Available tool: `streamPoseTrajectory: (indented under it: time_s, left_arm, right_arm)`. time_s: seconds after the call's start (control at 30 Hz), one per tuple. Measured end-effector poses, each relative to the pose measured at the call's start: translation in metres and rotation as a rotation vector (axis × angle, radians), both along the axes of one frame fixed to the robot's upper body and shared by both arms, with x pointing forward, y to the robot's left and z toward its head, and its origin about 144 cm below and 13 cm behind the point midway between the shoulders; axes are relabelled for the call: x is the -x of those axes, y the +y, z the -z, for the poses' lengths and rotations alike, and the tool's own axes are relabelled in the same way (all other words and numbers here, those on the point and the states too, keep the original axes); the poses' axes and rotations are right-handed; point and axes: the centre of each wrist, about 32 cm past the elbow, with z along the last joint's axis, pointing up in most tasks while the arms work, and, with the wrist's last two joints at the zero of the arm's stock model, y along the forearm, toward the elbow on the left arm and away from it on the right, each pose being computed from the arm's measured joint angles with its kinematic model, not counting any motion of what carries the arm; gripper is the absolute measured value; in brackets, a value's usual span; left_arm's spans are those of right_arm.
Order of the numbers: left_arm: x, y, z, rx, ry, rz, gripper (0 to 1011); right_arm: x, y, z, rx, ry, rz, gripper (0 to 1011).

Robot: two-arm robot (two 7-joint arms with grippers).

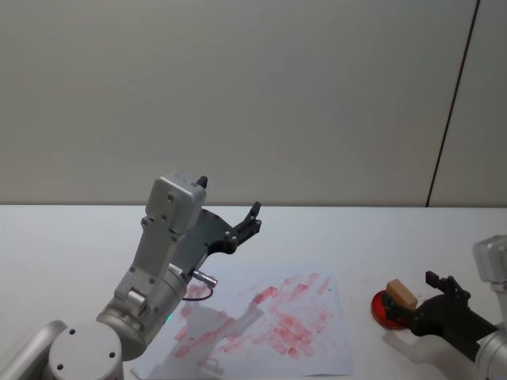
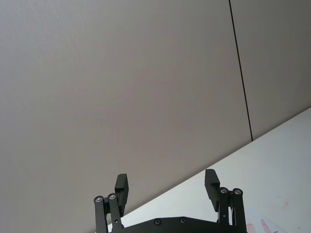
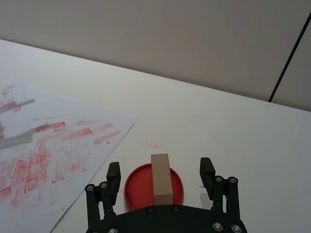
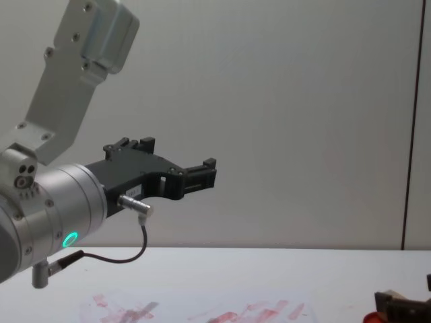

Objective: Use the one hand to pick up the stamp and affix it onto the A4 paper.

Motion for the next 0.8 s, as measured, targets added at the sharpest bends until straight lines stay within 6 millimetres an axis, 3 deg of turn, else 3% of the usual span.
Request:
streamPoseTrajectory:
  time_s: [0.17, 0.3, 0.8]
  left_arm:
    - [0.000, 0.000, 0.000, 0.000, 0.000, 0.000, 1003]
    - [0.000, 0.000, 0.000, 0.000, 0.000, 0.000, 1002]
    - [0.000, 0.000, 0.000, 0.000, 0.000, 0.000, 1002]
  right_arm:
    - [-0.002, 0.002, 0.004, 0.001, 0.011, 0.001, 1001]
    - [-0.004, 0.003, 0.006, 0.001, 0.017, 0.000, 933]
    - [-0.008, 0.007, 0.014, 0.006, 0.038, 0.013, 476]
